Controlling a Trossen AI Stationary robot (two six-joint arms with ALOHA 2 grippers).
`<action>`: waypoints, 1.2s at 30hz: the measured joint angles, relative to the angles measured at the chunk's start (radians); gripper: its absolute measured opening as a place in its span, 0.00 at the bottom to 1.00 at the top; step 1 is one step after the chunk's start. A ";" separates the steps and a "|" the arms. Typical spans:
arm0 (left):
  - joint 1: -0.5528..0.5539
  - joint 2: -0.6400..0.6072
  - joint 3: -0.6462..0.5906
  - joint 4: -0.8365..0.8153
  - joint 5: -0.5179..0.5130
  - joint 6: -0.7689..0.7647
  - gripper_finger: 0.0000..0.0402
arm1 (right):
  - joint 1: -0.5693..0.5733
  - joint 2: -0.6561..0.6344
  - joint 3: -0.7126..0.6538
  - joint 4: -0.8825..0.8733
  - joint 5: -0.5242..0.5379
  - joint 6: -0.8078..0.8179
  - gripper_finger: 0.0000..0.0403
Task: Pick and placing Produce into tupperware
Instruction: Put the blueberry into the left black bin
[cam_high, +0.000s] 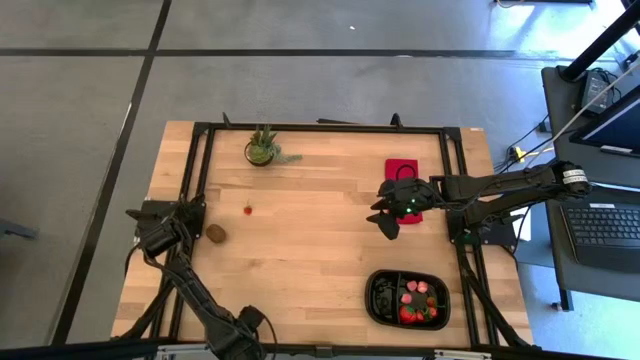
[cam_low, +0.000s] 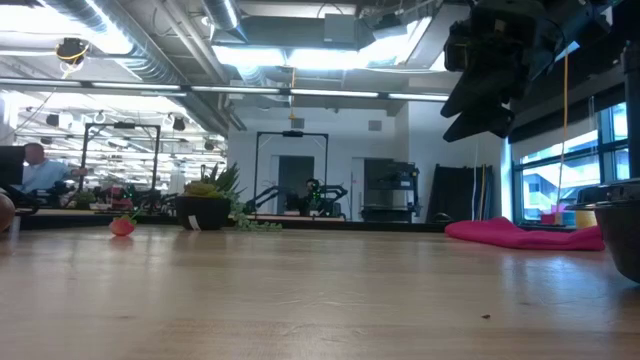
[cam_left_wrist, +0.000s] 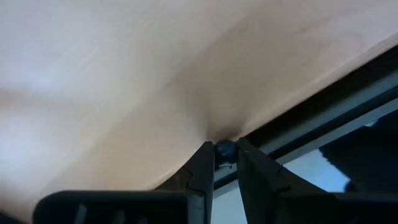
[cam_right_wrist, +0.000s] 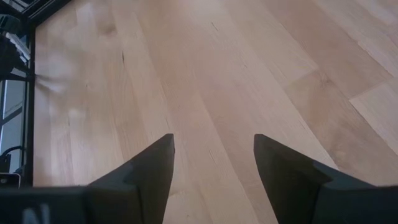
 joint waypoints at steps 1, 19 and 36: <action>0.008 -0.005 0.000 -0.017 -0.002 0.017 0.13 | 0.000 0.000 0.000 0.000 0.000 0.005 0.55; 0.329 -0.121 0.000 0.000 -0.288 0.711 0.11 | -0.001 0.000 0.000 0.001 0.000 0.010 0.55; 0.602 -0.077 0.001 0.917 -0.224 1.568 0.10 | 0.000 0.000 0.000 -0.117 0.000 0.004 0.55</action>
